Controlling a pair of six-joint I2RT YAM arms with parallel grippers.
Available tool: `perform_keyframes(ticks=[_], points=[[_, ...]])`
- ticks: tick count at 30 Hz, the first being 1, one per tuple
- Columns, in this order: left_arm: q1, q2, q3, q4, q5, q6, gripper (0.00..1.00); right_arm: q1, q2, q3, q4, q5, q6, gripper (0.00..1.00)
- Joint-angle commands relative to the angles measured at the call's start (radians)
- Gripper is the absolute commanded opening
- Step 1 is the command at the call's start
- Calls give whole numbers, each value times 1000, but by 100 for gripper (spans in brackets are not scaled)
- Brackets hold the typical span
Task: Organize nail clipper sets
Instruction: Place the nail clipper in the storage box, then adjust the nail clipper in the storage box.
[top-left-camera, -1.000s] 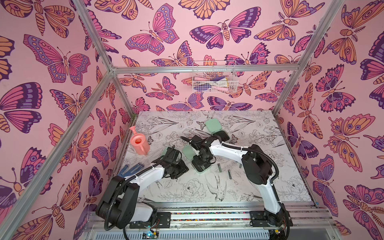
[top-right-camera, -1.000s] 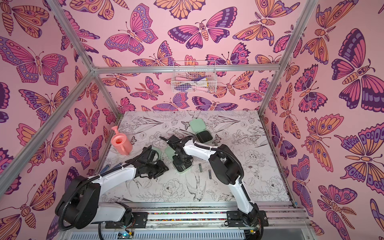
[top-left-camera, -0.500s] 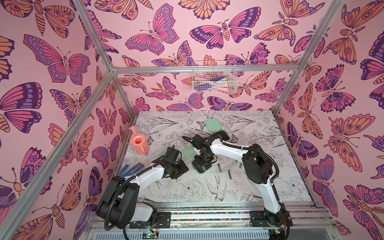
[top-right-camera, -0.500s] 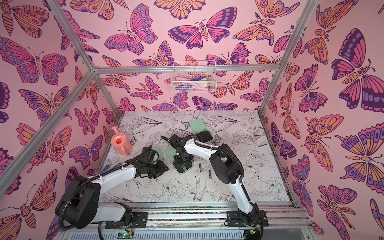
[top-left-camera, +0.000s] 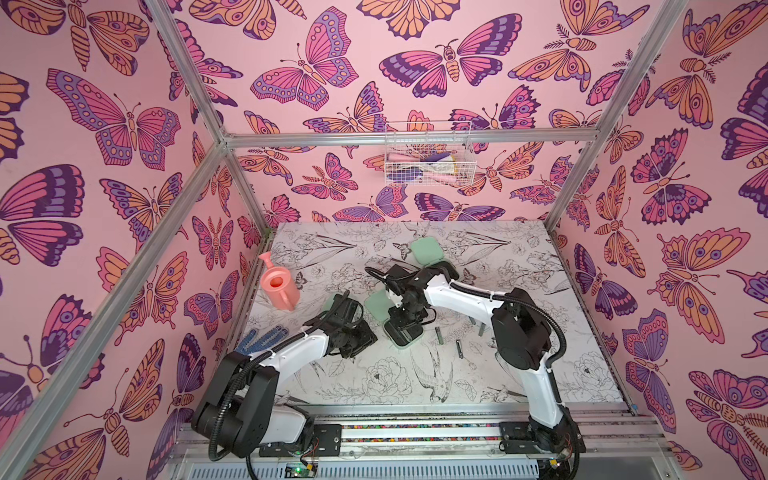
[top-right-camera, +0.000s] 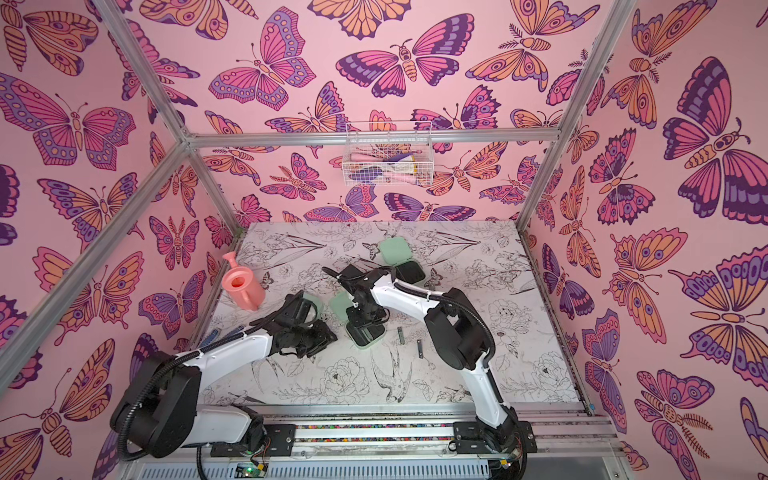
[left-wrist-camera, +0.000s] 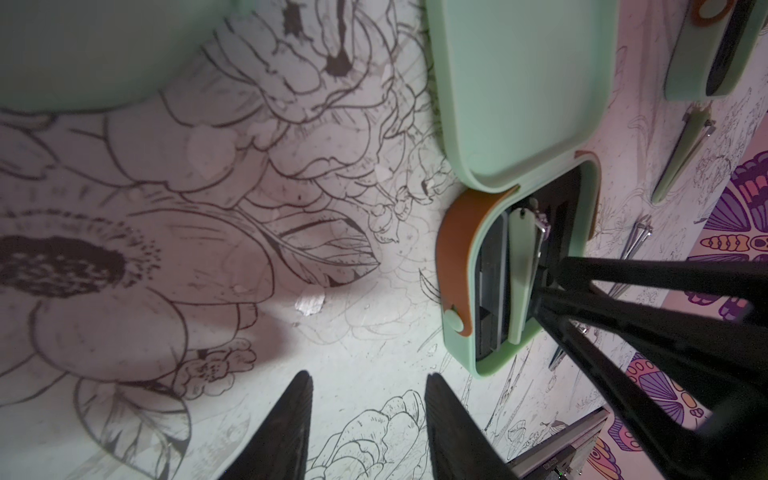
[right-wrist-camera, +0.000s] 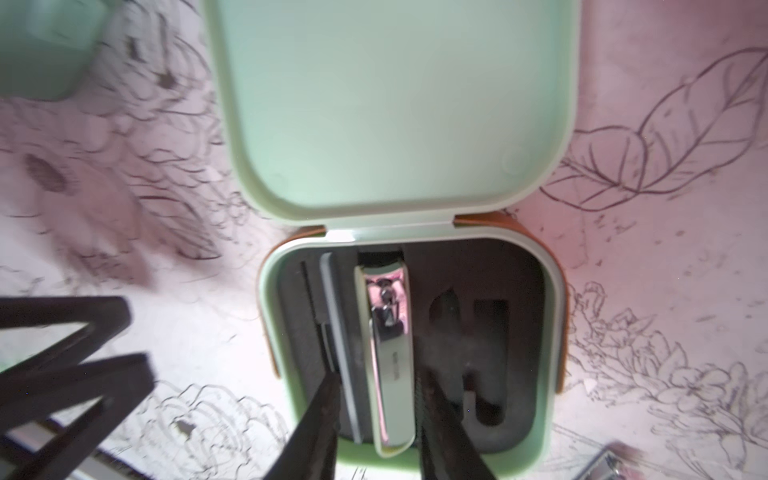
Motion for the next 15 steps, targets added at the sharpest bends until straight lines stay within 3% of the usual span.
perform_keyframes(ticks=[1,15], points=[[9,2,5,-28,14,13,47,-5,-55,9,-15,-33,12,34],[7,21,13,-29,18,11,47,-75,-80,-172,137,-192,-13,34]])
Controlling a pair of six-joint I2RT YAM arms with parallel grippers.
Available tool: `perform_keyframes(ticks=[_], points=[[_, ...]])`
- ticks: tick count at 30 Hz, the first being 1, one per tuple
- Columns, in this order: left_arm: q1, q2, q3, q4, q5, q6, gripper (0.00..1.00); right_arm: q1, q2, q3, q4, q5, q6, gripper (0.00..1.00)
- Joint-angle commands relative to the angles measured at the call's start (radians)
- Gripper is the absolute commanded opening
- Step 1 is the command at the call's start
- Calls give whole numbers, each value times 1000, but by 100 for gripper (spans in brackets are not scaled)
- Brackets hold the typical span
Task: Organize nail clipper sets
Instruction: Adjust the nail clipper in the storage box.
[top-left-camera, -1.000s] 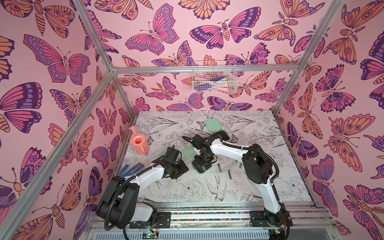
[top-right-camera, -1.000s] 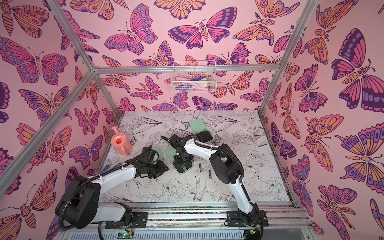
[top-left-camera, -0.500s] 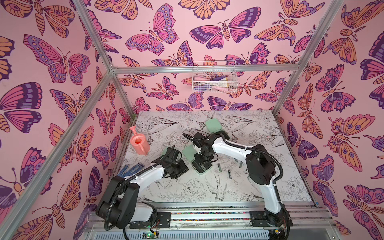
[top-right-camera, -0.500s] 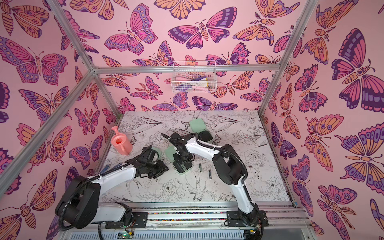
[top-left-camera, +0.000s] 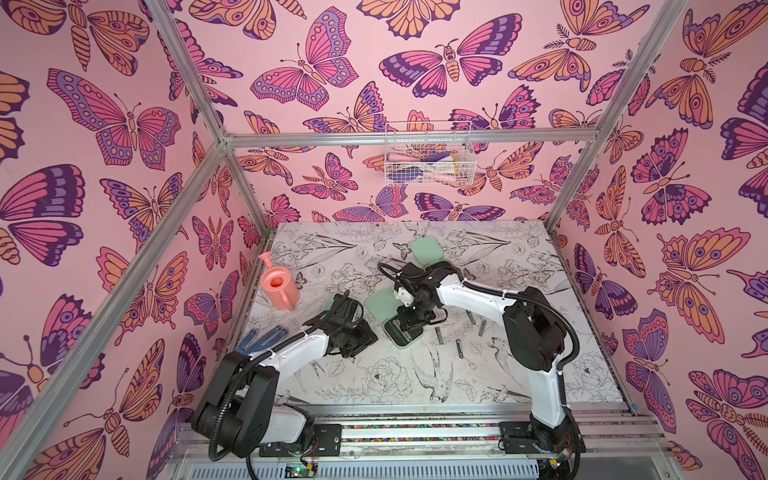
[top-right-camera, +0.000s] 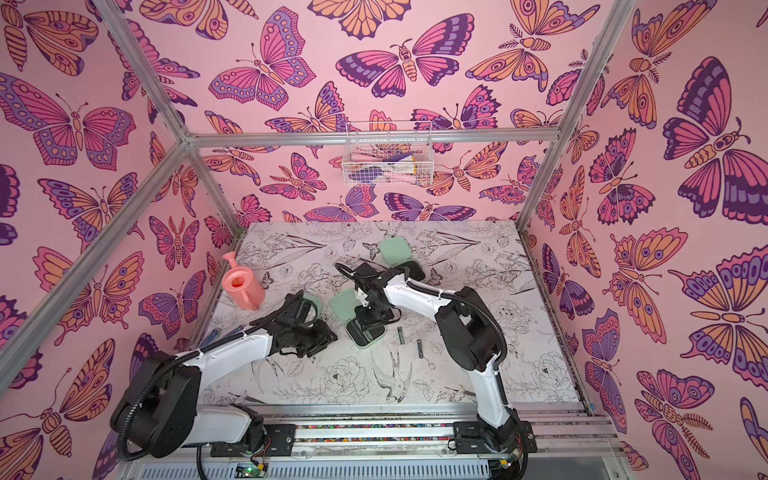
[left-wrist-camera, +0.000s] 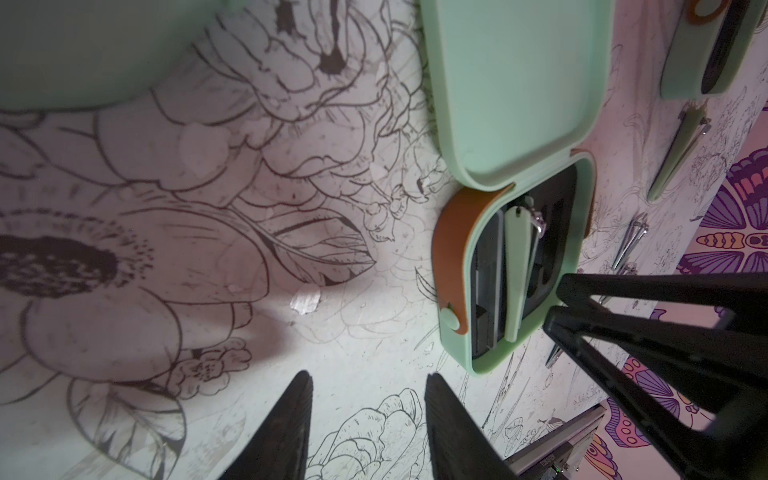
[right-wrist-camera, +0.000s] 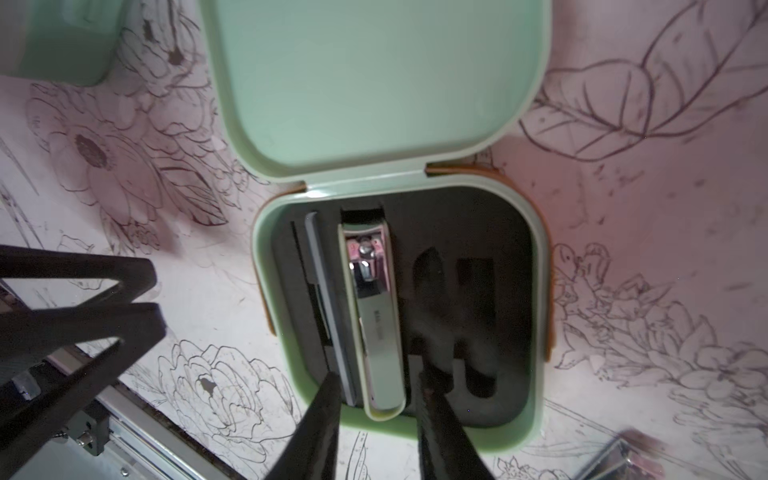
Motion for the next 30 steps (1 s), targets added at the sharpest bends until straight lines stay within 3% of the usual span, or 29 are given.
perform_keyframes(ticks=[1,30], points=[[6,19,11,-29,12,11,47,-10,-13,-25,60,-59,-5,34],[7,17,1,-29,6,9,47,-56,42,-70,161,-149,27,30]])
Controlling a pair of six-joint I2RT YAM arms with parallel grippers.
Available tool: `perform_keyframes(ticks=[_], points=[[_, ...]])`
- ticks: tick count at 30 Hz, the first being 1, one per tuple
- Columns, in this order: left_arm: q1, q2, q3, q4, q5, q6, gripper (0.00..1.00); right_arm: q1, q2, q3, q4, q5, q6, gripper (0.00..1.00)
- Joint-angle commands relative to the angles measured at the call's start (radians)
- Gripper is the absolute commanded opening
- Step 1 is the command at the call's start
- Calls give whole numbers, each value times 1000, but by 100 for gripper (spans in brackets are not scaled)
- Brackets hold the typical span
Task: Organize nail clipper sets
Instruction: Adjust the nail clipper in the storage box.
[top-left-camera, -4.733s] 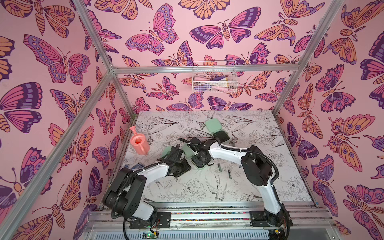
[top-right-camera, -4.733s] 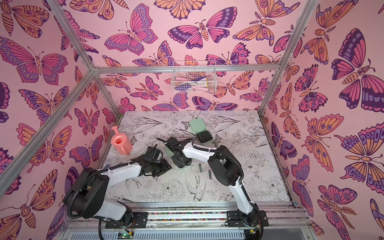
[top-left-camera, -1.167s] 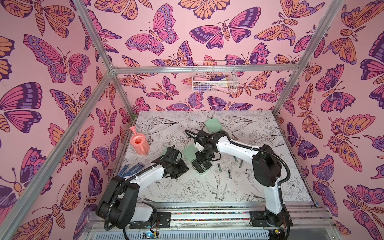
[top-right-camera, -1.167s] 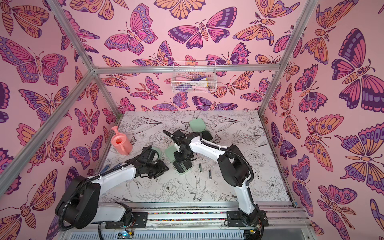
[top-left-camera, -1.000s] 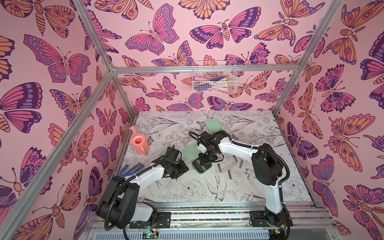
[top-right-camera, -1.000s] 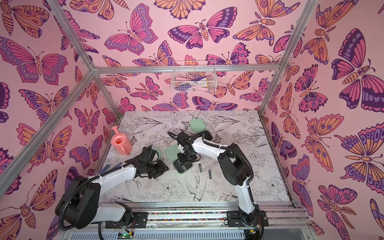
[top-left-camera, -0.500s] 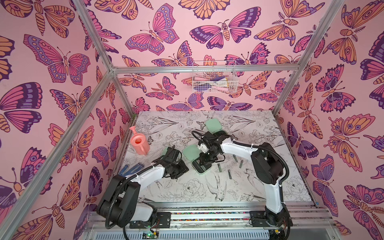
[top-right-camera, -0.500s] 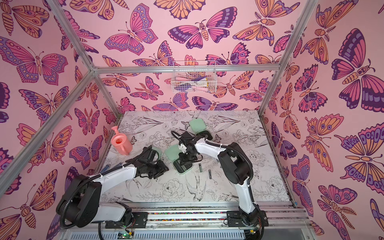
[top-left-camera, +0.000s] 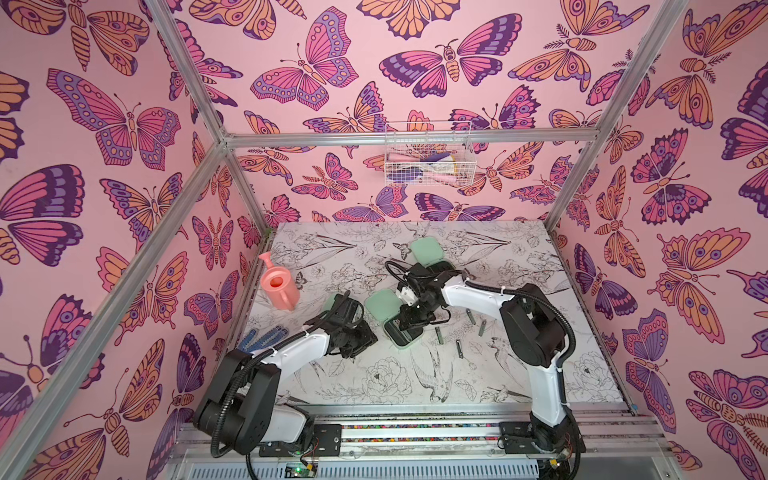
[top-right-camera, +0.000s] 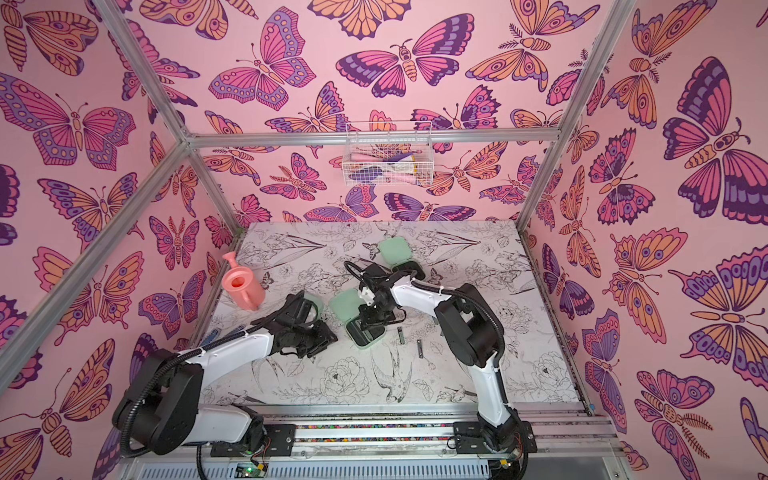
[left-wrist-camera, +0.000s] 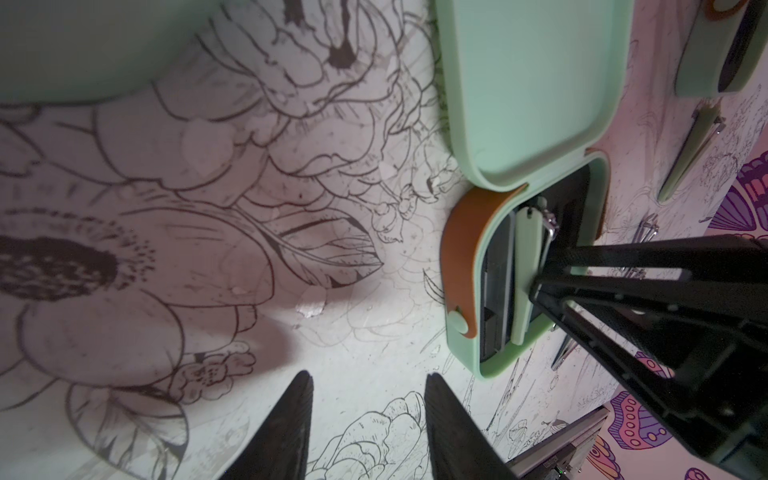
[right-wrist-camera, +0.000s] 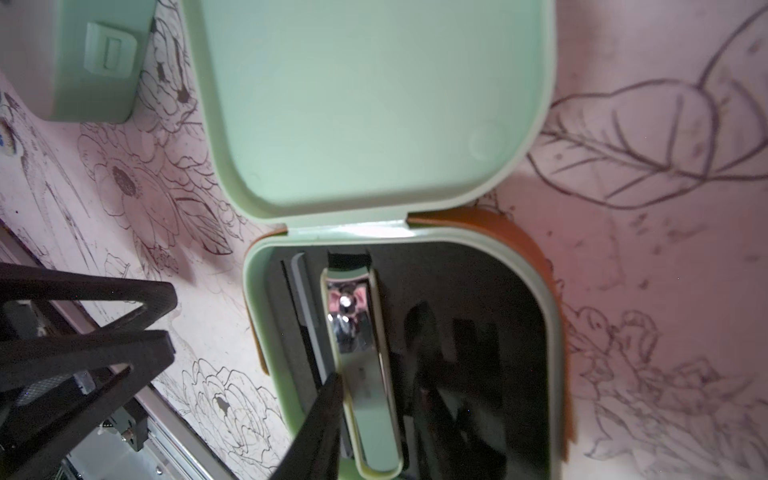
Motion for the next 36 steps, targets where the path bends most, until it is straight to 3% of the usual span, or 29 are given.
perform_keyframes(ticks=[1,36], points=[[6,4,0,-28,5,9,47,-6,24,-3,10,-24,19,30],[7,14,4,-28,3,12,47,-5,15,1,-26,10,-11,20]])
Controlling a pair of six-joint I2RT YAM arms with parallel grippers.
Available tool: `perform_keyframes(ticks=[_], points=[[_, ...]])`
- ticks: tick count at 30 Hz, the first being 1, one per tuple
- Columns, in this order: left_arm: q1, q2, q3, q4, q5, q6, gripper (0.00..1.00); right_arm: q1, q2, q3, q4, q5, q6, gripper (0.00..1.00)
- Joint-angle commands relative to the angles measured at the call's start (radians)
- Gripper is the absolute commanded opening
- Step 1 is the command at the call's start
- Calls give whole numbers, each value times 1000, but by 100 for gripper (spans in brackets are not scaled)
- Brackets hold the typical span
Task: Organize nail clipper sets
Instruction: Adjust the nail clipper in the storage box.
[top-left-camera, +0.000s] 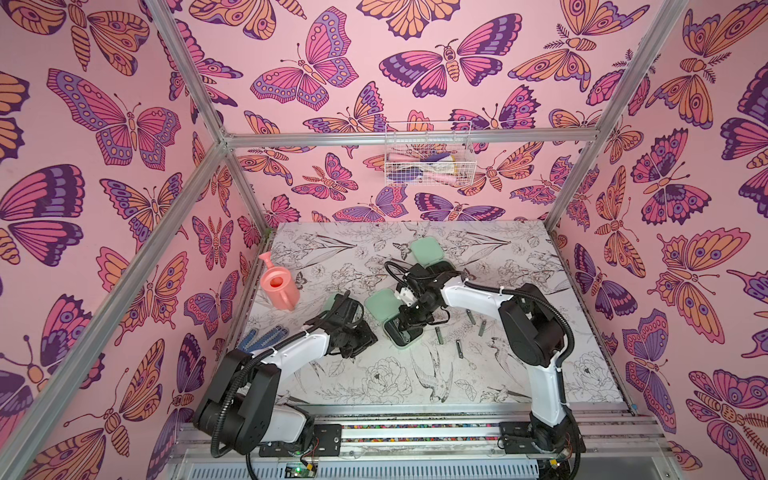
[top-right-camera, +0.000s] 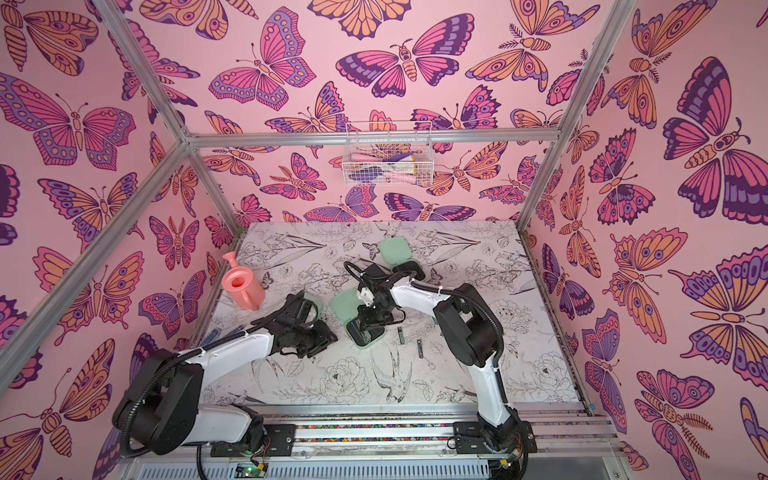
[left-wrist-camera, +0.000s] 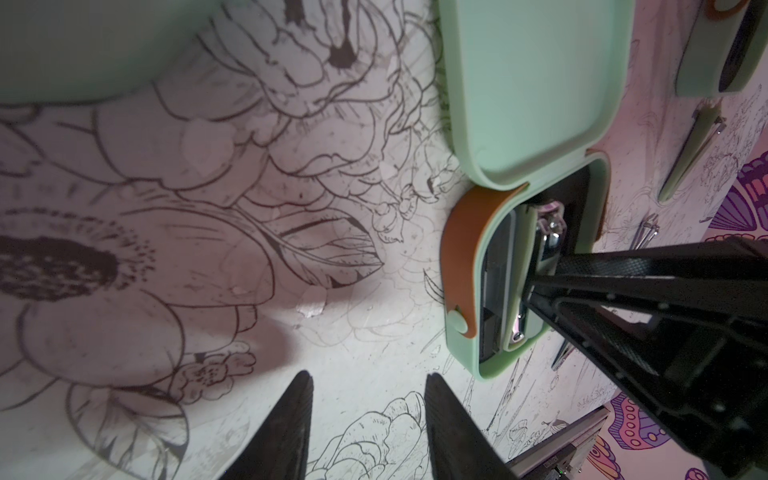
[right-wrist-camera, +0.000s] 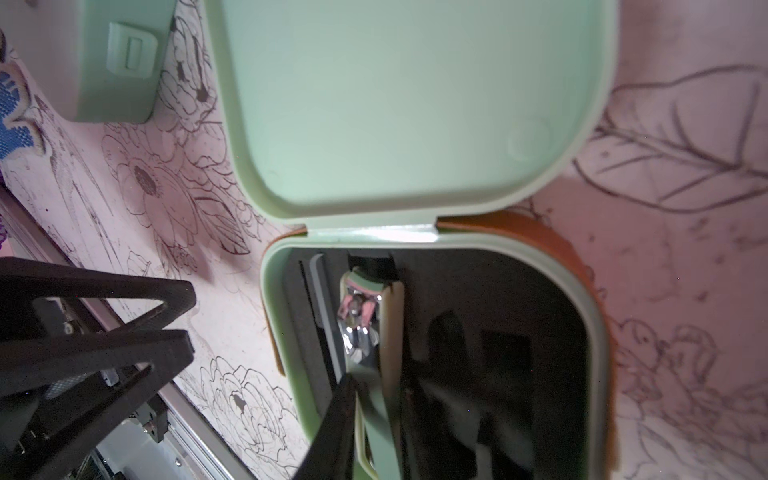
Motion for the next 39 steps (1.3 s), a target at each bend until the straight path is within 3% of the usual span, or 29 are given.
perform_keyframes(ticks=[1,8,13,18,28,39], points=[[7,14,3,-29,4,12,47,-6,16,14,-47,42,-32,20],[7,19,8,-29,5,11,47,-6,42,47,-87,38,-64,21],[7,27,14,-29,6,12,47,-6,27,38,-75,55,-28,28],[7,32,16,-28,8,15,47,4,-9,55,-107,141,-2,33],[6,32,10,-23,8,18,47,100,-47,152,-226,375,29,35],[7,29,1,-14,9,15,47,166,-48,197,-284,503,83,39]])
